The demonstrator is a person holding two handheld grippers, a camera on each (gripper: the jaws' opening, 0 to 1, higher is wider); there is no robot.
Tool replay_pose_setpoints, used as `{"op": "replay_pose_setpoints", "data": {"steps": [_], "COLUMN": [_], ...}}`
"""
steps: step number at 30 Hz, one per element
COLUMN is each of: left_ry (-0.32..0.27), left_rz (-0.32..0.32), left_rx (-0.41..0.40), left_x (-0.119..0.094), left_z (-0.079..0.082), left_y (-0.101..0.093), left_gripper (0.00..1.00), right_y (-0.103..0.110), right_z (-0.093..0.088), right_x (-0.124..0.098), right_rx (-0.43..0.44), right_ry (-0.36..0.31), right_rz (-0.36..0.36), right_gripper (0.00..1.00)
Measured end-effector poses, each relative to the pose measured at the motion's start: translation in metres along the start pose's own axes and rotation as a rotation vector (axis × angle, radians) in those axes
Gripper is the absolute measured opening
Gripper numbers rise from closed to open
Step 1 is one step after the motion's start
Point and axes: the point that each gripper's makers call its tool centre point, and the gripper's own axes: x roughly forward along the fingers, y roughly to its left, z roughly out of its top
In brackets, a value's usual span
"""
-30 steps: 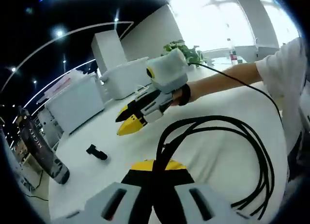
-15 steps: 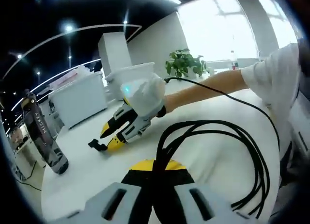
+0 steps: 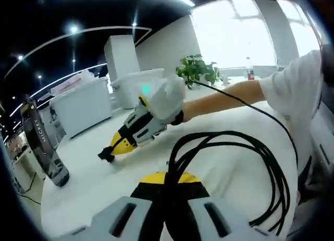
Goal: Coil the Type-C to USB data cable on the desktop and secure it with Velcro straps.
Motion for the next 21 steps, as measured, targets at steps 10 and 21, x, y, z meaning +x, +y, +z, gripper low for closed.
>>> {"op": "replay_pose_setpoints", "data": {"steps": [10,21], "left_ry": [-0.049,-0.075], "left_rz": [-0.036,-0.07], "left_rx": [0.026,0.061], "left_x": [0.011,0.025], "left_z": [0.03,0.058], "left_y": [-0.033,-0.063], "left_gripper": [0.04,0.04], "right_y": [0.036,0.083], "right_z": [-0.009,-0.002], "right_x": [-0.169,-0.231], "right_rx": [0.024,0.368], "right_ry": [0.055,0.0], "right_rz": [-0.106,-0.133], "right_gripper": [0.01,0.21]}}
